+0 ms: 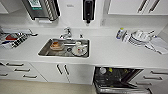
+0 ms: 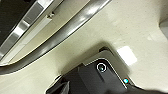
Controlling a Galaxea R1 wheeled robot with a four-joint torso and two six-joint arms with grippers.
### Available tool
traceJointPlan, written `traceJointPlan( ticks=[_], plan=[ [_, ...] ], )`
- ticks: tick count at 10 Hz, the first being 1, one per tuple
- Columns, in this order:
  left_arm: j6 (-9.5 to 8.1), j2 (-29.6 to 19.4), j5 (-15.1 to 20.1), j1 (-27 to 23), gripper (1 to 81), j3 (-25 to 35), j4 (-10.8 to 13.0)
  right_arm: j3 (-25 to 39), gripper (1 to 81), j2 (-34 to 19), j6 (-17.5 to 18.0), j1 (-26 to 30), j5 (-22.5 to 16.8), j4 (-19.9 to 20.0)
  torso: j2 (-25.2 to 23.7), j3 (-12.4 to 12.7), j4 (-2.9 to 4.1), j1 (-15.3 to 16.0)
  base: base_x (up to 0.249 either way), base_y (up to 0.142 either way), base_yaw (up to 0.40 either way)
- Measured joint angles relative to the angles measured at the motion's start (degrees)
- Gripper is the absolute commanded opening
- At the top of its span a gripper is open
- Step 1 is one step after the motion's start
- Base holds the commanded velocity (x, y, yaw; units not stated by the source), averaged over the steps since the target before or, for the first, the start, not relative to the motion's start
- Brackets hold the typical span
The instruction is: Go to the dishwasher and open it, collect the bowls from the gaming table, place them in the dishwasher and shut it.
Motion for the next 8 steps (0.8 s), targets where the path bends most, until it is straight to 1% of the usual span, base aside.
traceJointPlan(
  ticks=[1, 3, 5, 6, 8],
  plan=[
    [0.00, 0.0, 0.0, 0.0, 81.1, 0.0, 0.0, -1.1, 81.1, 2.2, 1.0, -1.0, 0.5, 3.3, -2.1, 0.0, 0.00, 1.3, 0.000, 0.000, 0.000],
    [0.00, 0.0, 0.1, 0.1, 81.1, 0.0, -0.2, -6.0, 81.1, 5.8, 1.6, -1.4, 2.1, 9.6, -6.6, 0.0, 0.00, 4.1, 0.000, 0.000, 0.000],
    [0.00, 0.0, 0.3, 0.2, 81.1, 0.0, -0.4, -10.8, 81.1, 8.2, 2.4, -2.1, 2.2, 16.5, -10.9, 0.0, 0.00, 6.8, 0.000, 0.000, 0.000],
    [0.00, 0.0, 0.2, 0.5, 81.1, 0.0, -0.5, -12.7, 81.1, 8.8, 3.2, -3.0, 1.0, 22.1, -13.0, 0.1, 0.00, 8.1, 0.000, 0.000, 0.000],
    [0.00, 0.0, 0.4, 0.7, 81.1, 0.0, -0.5, -17.1, 81.1, 9.6, 4.4, -3.7, 0.8, 34.4, -17.4, 0.1, 0.00, 10.8, 0.000, 0.000, 0.000]
  ],
)
